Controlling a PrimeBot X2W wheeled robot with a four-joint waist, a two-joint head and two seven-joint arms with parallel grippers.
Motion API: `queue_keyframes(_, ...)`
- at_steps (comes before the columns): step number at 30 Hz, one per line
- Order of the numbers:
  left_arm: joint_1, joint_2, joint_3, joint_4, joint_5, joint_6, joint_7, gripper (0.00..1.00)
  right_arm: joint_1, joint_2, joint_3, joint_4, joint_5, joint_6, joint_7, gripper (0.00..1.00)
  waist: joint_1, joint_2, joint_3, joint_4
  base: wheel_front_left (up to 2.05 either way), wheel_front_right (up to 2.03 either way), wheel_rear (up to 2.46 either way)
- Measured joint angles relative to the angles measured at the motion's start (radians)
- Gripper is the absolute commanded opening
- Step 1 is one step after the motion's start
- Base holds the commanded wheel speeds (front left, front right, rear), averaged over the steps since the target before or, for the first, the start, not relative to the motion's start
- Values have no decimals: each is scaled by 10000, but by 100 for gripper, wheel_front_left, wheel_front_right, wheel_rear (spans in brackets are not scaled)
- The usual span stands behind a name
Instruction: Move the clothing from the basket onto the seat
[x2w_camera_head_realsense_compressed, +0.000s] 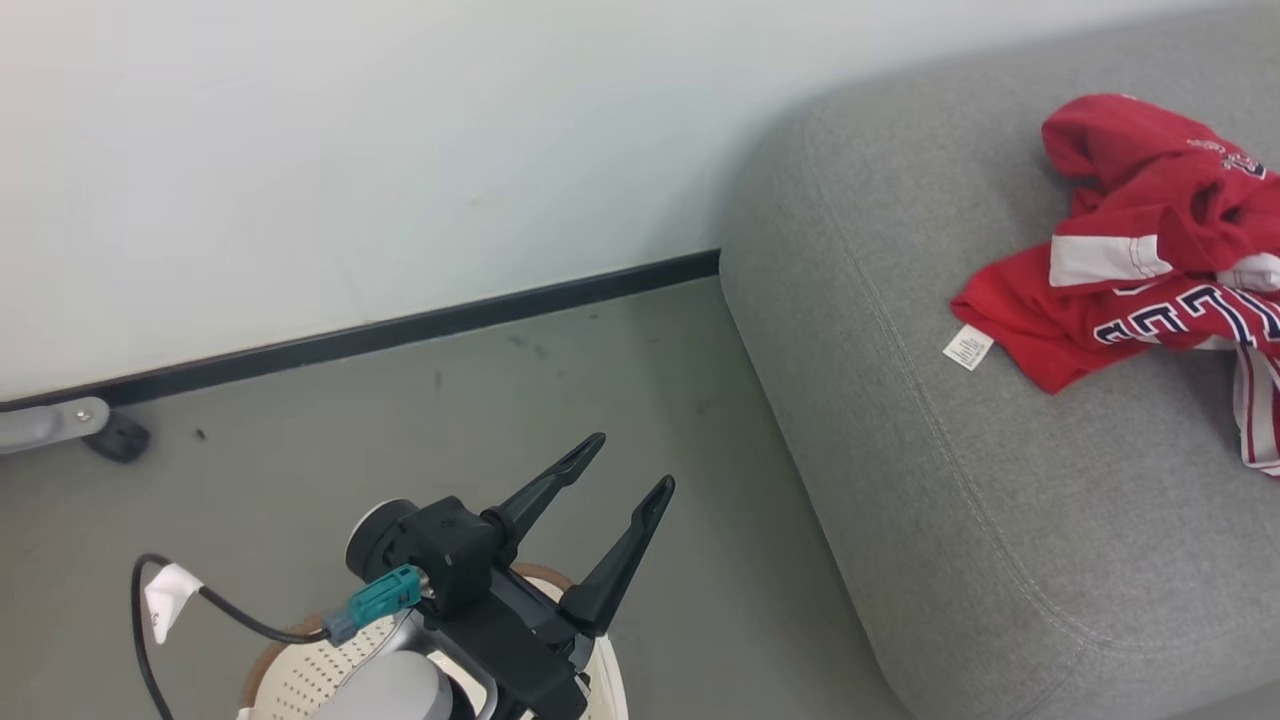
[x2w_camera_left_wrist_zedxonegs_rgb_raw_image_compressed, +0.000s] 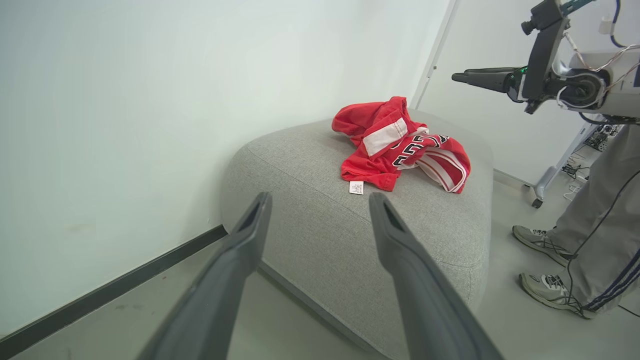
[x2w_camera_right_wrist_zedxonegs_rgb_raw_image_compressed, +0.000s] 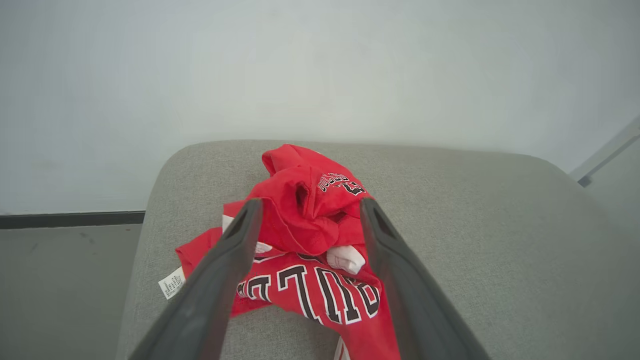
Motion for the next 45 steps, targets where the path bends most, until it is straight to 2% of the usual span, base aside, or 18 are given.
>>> queue_keyframes(6, 338, 19, 309, 136, -224, 272, -123, 100, 1107, -94, -293, -1417, 244, 0, -1133, 100, 0, 0, -395, 444, 0, 0, 0)
queue_keyframes(11, 427, -107, 416, 215, -385, 330, -201, 100, 2029, -104, -493, -2257, 431, -65, -1873, 100, 2, 2, -639, 794, 0, 0, 0)
queue_keyframes(23, 1099, -119, 688, 493, -420, 725, -364, 100, 4284, -79, -1041, -4065, 817, -1028, -2495, 100, 1, 2, -1240, 1764, 0, 0, 0)
queue_keyframes(24, 1099, -119, 688, 493, -420, 725, -364, 100, 4284, -79, -1041, -4065, 817, -1028, -2495, 100, 1, 2, -1240, 1764, 0, 0, 0)
queue_keyframes(30, 1505, -65, 972, 698, -389, 1112, -407, 100, 5480, 401, -1189, -4916, 1066, -1503, -2554, 100, 2, 2, -1516, 2271, 0, 0, 0)
queue_keyframes(34, 1919, 88, 1300, 825, -387, 1421, -447, 100, 5883, 965, -1049, -5450, 1058, -1616, -2560, 100, 3, 2, -1660, 2502, 0, 0, 0)
queue_keyframes(39, 2154, 23, 1751, 805, -523, 1509, -460, 100, 6404, 1101, -1106, -5779, 940, -1701, -2562, 100, 2, 3, -1706, 2630, 0, 0, 0)
queue_keyframes(45, 2417, -10, 2274, 769, -522, 1687, -462, 100, 7177, 1555, -1279, -6284, 458, -1904, -2562, 100, 3, 3, -1688, 2681, 0, 0, 0)
